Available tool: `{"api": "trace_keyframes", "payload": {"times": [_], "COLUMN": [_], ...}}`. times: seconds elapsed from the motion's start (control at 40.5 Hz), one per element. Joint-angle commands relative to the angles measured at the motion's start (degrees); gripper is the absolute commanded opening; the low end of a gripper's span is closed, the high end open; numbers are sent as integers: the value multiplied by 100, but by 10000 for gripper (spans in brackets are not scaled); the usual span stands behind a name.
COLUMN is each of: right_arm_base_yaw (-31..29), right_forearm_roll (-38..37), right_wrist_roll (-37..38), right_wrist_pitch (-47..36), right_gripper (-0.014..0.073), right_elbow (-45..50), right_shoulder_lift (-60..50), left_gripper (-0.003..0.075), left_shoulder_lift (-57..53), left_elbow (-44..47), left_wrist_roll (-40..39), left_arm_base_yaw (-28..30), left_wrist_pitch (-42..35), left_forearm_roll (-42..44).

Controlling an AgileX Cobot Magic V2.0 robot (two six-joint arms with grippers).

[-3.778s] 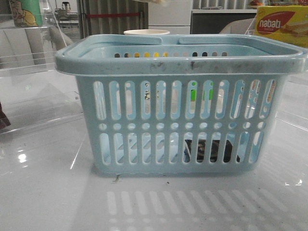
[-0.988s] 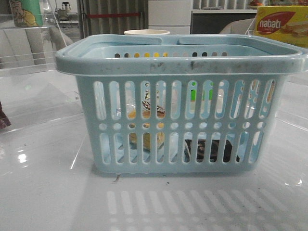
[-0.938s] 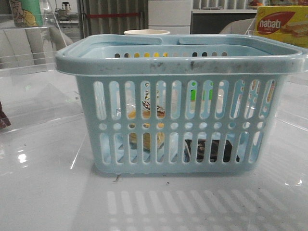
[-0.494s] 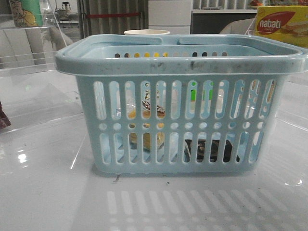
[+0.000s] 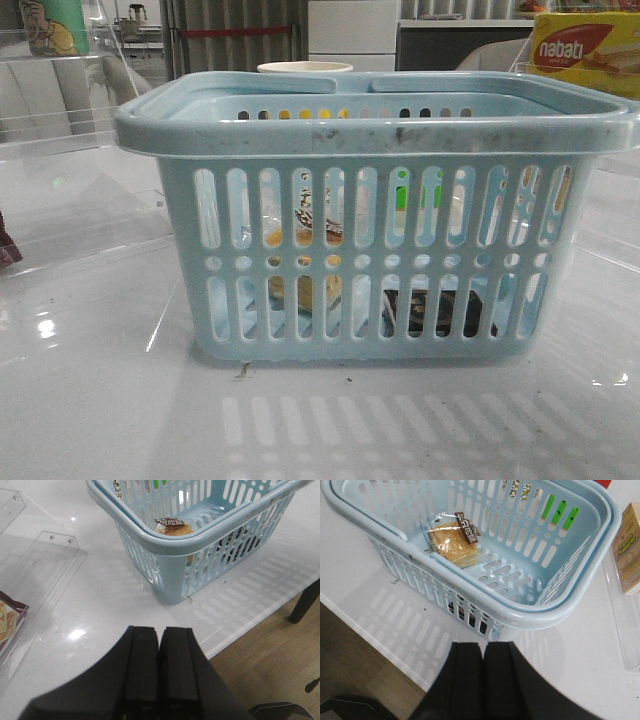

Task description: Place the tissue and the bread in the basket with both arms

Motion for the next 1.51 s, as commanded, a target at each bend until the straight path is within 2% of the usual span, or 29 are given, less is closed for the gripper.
{"api": "trace_keyframes", "payload": {"times": [0.0, 0.123, 0.222, 0.42, 0.568, 0.741, 1.012, 1.481], "right_arm_base_yaw": [-2, -2, -2, -2, -2, -2, -2, -2], "right_forearm_roll": [6, 6, 6, 6, 6, 6, 6, 6], "right_wrist_roll": [-41, -41, -41, -41, -41, -41, -41, -41], "right_wrist_pitch": [-377, -383, -383, -383, -383, -383, -375, -380], "right_gripper": [54, 54, 54, 54, 54, 54, 54, 54], "right_elbow": [-148, -148, -148, -148, -148, -148, -148, -148], "right_shoulder_lift": [-28, -28, -28, -28, -28, -28, -28, -28], "left_gripper": [91, 91, 91, 91, 91, 91, 91, 91], "left_shoulder_lift": [-123, -424, -789, -1716, -2427, -2855, -3189, -3178], "left_elbow": [-124, -96, 197, 1588, 2729, 3676, 4532, 4551], "left_wrist_roll": [-46, -32, -32, -32, -32, -32, -32, -23], "left_arm_base_yaw": [42, 545, 1106, 2293, 3075, 3605, 3724, 3364], "left_wrist_pitch": [-503, -678, -1446, -3276, -3923, -4533, -5338, -5584], "left_forearm_roll": [17, 17, 78, 212, 104, -220, -604, -327]}}
